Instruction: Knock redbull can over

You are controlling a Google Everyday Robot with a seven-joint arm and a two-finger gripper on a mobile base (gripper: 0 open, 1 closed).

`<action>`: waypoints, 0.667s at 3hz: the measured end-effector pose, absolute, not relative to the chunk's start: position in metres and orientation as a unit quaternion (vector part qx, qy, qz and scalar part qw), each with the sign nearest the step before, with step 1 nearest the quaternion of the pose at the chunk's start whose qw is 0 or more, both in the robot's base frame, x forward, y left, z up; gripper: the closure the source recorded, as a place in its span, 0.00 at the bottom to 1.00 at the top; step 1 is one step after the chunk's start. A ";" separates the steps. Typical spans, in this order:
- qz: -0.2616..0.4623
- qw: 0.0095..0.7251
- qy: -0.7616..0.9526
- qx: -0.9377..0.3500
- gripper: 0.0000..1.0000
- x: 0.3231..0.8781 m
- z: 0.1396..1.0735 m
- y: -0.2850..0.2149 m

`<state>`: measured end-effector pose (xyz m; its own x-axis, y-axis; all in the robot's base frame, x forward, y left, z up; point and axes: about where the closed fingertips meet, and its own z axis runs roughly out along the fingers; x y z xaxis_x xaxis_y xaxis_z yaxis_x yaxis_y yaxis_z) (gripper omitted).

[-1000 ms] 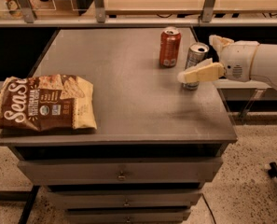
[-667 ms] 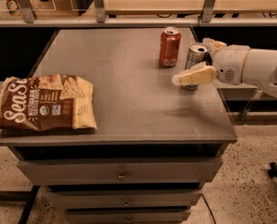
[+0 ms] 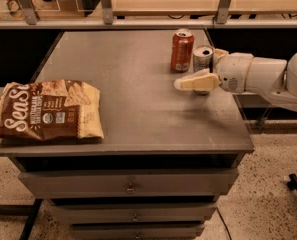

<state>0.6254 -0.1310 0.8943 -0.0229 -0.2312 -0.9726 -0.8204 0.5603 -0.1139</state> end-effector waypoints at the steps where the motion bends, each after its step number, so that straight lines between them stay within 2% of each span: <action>1: 0.270 0.577 0.665 -0.390 0.39 0.629 0.893 -0.123; 2: 0.238 0.551 0.686 -0.412 0.72 0.626 0.897 -0.113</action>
Offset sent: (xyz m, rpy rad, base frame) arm -0.0041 0.0118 0.0164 -0.1292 0.0303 -0.0086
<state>0.6260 -0.1127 0.8973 -0.0534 -0.3021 -0.9518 -0.8268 0.5479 -0.1275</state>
